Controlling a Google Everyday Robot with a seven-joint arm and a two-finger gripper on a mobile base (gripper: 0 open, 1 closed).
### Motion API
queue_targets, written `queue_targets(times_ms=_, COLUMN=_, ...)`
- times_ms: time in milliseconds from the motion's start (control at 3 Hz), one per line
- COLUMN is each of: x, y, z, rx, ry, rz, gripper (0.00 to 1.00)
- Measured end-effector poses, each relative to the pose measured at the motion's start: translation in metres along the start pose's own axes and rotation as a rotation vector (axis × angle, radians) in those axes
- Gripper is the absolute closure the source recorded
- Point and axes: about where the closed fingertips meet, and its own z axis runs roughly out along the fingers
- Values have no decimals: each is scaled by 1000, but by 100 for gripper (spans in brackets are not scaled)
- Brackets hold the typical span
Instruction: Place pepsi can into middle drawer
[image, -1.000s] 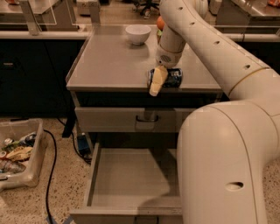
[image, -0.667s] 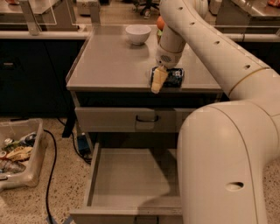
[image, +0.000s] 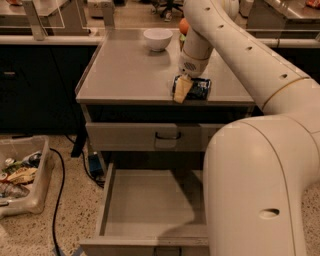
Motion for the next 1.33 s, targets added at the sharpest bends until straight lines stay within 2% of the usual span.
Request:
queue_targets(times_ms=333, x=-13, y=4, z=-27, rx=23, ry=-37, rz=-28, gripper=100)
queue_targets(times_ms=667, x=-28, y=12, z=-69, rx=40, ry=-115, rz=-58, gripper=100)
queue_targets(times_ms=1333, x=-32, y=19, z=-66, rx=47, ry=-108, rz=-72, gripper=100)
